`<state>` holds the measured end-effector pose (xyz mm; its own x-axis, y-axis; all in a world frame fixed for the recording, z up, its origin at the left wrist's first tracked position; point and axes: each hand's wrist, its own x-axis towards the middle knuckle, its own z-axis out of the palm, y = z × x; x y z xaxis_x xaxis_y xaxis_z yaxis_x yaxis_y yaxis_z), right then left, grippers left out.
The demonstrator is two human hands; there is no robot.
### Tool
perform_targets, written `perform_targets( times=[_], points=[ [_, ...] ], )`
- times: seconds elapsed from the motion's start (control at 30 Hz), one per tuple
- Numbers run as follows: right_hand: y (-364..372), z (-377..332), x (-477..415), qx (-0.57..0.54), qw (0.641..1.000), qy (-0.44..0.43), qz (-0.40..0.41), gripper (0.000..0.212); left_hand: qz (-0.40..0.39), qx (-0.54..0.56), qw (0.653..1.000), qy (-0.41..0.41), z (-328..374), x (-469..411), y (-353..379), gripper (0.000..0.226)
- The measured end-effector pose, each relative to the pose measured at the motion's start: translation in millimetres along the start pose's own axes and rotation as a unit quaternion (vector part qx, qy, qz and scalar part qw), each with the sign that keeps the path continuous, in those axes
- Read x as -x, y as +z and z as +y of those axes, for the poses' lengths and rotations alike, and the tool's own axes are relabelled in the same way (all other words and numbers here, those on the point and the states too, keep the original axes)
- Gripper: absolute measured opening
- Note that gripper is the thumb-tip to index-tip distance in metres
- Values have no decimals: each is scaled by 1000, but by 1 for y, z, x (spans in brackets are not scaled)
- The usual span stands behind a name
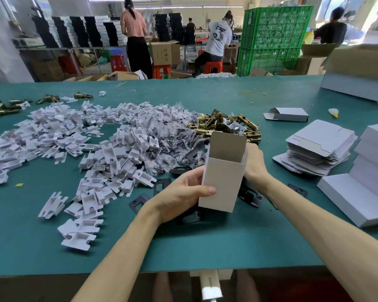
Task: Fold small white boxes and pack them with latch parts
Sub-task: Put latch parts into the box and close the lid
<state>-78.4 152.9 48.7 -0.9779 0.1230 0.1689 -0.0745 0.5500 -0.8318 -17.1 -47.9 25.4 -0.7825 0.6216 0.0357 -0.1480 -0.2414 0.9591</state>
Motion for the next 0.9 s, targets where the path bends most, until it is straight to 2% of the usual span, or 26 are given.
perform_targets(
  times=[0.07,0.2,0.4,0.5,0.63,0.73,0.9],
  points=[
    [-6,-4,3,-25,999,-15,14,44,5,-4,1000,5,-1,-1,-1,55],
    [-27,-24,7,-112,990,-45,67,2,0,-24,1000,9,-3,-1,0,55],
    [-79,-67,25,-200,962,-142,121,23,17,-25,1000,6,-1,0,3,52],
    [-93,-83,41,-229,948,-192,106,29,27,-18,999,8,0,2,4,49],
    [-89,-88,57,-123,969,-212,43,43,30,-11,999,10,0,3,4,48],
    [-79,-85,64,-64,974,-215,-2,40,26,-10,1000,15,0,4,3,51],
    [-70,-84,67,59,970,-236,-13,38,23,-15,1000,11,0,3,4,55]
  ],
)
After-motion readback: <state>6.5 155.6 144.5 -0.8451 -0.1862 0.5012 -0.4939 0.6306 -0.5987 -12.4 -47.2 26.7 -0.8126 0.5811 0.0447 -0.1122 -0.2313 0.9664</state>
